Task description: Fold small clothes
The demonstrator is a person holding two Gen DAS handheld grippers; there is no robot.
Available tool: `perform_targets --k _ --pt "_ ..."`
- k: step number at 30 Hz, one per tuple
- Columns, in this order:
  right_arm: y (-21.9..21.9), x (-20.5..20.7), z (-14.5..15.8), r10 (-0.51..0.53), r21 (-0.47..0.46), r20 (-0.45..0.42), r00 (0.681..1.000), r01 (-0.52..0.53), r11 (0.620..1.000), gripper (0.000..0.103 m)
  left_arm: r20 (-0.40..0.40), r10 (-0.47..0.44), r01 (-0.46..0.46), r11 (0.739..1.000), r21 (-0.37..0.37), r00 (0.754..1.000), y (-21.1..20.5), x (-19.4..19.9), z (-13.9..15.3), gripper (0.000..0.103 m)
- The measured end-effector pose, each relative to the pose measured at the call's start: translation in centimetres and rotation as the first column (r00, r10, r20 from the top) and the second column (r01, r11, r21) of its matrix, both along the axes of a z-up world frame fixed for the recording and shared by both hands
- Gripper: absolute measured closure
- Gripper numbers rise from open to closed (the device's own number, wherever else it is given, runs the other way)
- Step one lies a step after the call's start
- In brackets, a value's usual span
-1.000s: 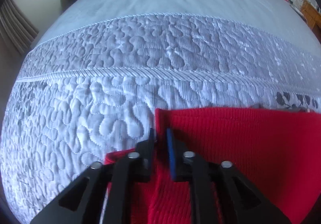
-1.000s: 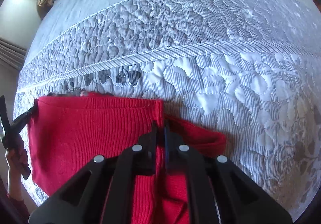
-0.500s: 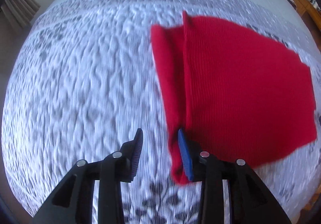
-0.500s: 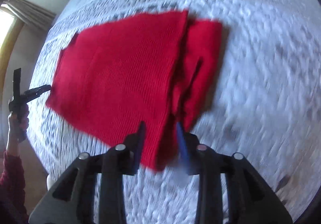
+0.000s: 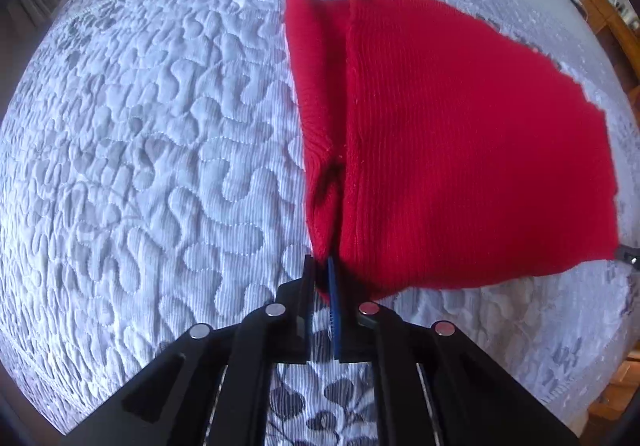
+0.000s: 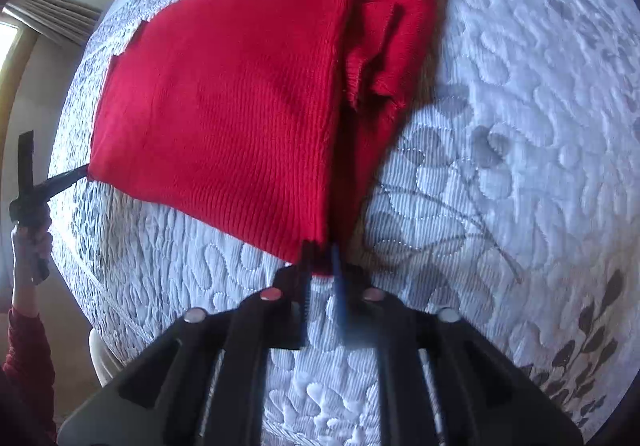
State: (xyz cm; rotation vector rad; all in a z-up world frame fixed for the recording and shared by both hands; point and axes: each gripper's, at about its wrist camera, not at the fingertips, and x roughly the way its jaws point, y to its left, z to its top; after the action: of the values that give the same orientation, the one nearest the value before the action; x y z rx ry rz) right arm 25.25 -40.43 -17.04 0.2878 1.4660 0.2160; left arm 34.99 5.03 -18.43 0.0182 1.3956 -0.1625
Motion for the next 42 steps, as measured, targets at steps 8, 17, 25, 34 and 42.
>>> perform_targets --k 8,17,25,34,42 --pt "-2.0 -0.4 0.4 -0.07 0.07 0.011 0.997 0.069 0.995 0.041 -0.033 0.104 -0.108 0.982 -0.157 0.994 3.3 -0.5 1.4 0.04" --pt "-0.6 1.9 -2.9 -0.077 0.153 -0.017 0.997 0.079 0.985 0.053 -0.088 0.046 -0.063 0.977 -0.201 0.995 -1.7 1.4 -2.6 0.049" --pt "-0.2 2.5 -2.7 -0.102 0.13 -0.047 0.994 0.107 0.986 0.092 -0.091 0.062 -0.081 0.971 -0.225 0.994 -1.5 1.5 -1.8 0.085" --pt "-1.6 -1.3 0.7 -0.099 0.152 -0.029 0.995 0.102 0.983 0.094 -0.046 0.028 -0.038 0.972 -0.234 0.999 -1.1 -3.3 2.1 0.086" --pt "-1.2 -8.8 2.7 -0.034 0.111 -0.043 0.998 0.038 0.993 0.094 -0.066 -0.011 -0.004 0.973 -0.229 0.998 -1.6 -11.1 3.3 0.086"
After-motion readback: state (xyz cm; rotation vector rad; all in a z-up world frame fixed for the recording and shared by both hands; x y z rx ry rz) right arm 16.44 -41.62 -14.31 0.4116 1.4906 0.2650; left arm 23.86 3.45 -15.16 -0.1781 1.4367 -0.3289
